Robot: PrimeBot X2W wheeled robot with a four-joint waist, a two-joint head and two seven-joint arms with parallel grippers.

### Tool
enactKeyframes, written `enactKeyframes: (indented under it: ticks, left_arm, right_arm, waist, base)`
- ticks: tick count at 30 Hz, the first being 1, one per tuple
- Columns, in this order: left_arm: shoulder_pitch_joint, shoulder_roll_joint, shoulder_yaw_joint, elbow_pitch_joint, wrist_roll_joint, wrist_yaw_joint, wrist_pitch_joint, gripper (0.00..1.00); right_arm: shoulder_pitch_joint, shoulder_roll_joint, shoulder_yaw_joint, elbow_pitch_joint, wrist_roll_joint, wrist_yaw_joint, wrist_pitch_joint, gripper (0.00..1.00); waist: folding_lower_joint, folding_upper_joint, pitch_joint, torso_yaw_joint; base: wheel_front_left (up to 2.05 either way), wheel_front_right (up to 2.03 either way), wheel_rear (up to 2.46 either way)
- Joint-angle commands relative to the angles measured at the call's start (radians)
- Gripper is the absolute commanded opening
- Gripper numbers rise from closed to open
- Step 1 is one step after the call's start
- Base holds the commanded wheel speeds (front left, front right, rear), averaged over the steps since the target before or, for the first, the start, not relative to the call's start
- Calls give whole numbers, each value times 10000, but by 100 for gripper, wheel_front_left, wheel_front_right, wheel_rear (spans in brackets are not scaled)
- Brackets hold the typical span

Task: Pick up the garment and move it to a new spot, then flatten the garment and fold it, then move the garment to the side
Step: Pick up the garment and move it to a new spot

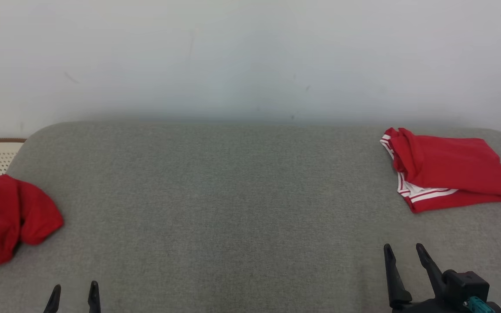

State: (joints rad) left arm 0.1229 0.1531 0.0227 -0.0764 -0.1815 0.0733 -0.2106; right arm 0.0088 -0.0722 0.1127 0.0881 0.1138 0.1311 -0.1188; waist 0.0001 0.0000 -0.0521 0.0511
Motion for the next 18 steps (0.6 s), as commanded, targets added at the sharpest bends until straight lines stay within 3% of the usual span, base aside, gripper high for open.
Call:
enactKeyframes:
  ticks: [1, 18]
  left_arm:
    - [168, 80, 59, -51, -10, 37, 29, 100]
    - [476, 317, 333, -415, -181, 320, 456, 100]
  right_arm:
    - [77, 13, 24, 37, 50, -7, -52, 100]
    - [-109, 87, 533, 384, 371, -7, -254, 100]
  waist:
    - [-1, 0, 13, 429]
    - [-1, 0, -206, 2803]
  base:
    - [0, 0, 0]
    - [0, 0, 0]
